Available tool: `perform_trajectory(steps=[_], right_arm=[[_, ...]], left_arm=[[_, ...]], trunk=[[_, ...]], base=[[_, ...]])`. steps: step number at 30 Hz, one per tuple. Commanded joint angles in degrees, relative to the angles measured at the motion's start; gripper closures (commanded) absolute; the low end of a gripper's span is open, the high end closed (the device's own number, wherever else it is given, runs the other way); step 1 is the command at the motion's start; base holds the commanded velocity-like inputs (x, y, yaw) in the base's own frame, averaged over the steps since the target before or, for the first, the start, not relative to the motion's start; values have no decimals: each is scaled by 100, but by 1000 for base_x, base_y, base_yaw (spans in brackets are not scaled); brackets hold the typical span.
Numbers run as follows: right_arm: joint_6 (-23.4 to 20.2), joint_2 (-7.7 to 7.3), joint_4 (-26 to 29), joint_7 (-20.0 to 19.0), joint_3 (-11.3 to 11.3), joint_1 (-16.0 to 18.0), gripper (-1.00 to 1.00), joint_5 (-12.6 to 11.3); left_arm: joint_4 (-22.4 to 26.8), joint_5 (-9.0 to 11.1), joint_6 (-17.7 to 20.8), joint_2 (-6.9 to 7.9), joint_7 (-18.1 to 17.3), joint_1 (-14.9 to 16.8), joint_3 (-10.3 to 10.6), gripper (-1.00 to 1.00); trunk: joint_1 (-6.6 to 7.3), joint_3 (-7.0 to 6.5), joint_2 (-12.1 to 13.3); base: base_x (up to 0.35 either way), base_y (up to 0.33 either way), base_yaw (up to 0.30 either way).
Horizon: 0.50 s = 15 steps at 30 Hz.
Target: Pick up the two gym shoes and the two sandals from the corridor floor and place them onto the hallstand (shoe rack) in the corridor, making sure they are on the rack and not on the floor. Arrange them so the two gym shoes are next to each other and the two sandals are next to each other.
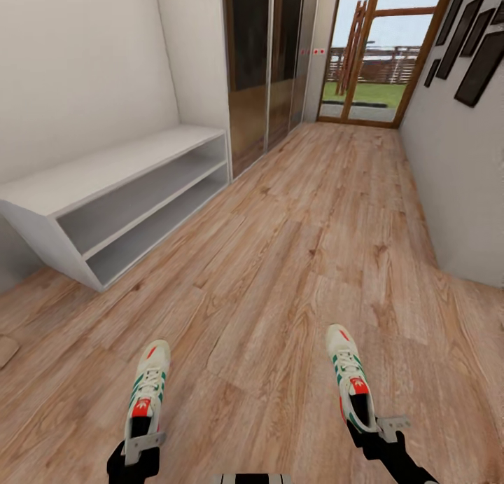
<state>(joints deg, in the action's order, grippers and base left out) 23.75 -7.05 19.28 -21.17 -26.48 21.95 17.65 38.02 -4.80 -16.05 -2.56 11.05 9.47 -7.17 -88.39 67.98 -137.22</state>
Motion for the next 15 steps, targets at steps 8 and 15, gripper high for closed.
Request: perform_trajectory(steps=[8,15], right_arm=[[24,-53,-28,-36,-50,2,100,36],[17,-72,-30,-36,-50,-7,100,34]], left_arm=[[-32,-67,-221,-14,12,2,-8,100],[-30,-39,-210,-7,28,2,-37,100]], trunk=[[1,-65,-1],[1,-105,-1]], base=[[0,0,-91],[177,0,-15]])
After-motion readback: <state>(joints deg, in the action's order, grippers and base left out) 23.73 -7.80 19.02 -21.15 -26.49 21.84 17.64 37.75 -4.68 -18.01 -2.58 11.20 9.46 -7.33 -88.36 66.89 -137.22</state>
